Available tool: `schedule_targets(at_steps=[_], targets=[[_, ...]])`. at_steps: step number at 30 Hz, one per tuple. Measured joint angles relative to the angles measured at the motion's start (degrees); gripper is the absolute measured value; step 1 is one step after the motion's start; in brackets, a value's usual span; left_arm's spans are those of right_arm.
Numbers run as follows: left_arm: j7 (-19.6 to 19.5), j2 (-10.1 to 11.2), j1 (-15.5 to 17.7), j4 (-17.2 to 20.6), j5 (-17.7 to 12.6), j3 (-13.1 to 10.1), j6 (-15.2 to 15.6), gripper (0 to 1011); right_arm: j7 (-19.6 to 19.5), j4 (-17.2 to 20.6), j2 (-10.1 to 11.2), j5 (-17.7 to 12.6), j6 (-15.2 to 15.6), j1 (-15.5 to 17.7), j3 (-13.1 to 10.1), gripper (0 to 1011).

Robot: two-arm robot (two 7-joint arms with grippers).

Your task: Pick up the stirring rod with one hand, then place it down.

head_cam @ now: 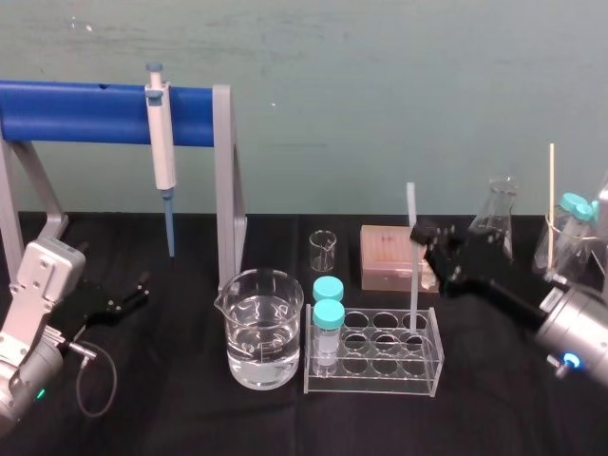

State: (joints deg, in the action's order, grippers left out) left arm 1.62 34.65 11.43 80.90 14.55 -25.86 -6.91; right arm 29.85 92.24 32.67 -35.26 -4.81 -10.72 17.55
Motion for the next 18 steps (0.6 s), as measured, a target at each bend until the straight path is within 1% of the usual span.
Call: schedule_targets(at_steps=[5,9,18], targets=[[0.0,0.0,0.0,0.0,0.0,0.0,0.0,1000,0.7,1.5,0.0,-0.8,-0.7,-1.8,-1.8,40],[0.0,0.0,0.0,0.0,0.0,0.0,0.0,1000,1.3,2.8,0.2,-1.4,-0.9,-3.0,-2.9,40],[0.0,0.0,0.0,0.0,0.0,0.0,0.0,1000,1.6,2.9,0.4,-1.7,-1.1,-4.5,-3.5,39]])
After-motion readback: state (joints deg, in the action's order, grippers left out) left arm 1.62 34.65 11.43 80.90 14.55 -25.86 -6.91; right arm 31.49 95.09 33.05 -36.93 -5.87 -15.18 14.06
